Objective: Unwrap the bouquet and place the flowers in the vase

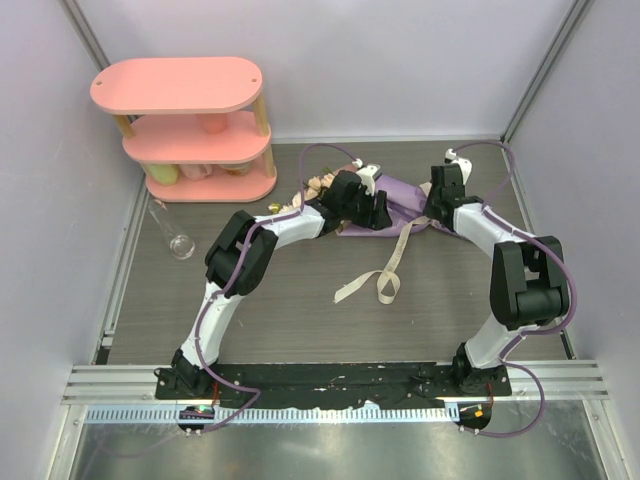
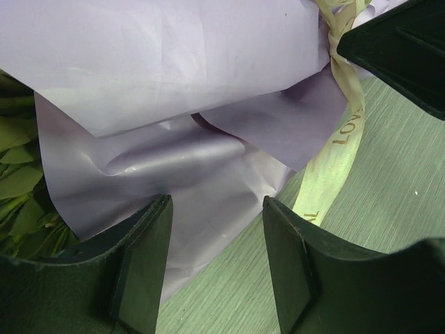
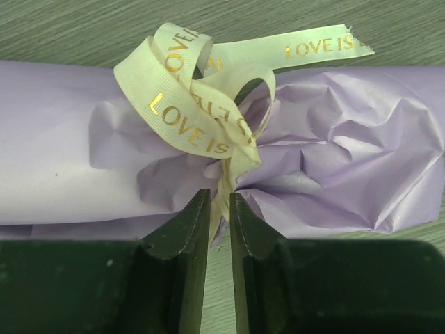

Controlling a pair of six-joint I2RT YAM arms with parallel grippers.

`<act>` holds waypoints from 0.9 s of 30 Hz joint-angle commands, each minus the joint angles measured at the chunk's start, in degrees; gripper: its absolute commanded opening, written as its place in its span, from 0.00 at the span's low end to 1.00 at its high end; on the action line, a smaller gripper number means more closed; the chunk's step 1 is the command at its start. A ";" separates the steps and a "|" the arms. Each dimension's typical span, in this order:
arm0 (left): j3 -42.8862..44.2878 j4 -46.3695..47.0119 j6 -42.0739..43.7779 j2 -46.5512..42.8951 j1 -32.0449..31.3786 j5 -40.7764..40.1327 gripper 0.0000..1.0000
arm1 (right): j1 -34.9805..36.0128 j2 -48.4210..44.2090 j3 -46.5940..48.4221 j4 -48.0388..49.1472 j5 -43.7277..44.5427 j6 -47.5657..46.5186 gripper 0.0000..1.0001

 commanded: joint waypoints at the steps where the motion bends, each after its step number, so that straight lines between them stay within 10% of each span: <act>1: 0.58 1.76 0.87 -0.79 -0.10 0.10 0.58 | -0.85 0.56 0.18 2.55 0.87 -0.33 0.24; 16: 0.58 1.76 0.96 -0.61 -0.10 0.19 0.58 | -0.76 2.93 1.06 2.90 -1.59 -0.59 0.23; 27: 1.37 1.76 0.17 0.53 -0.10 0.10 0.59 | 0.29 -1.98 0.09 1.59 -2.56 0.73 0.01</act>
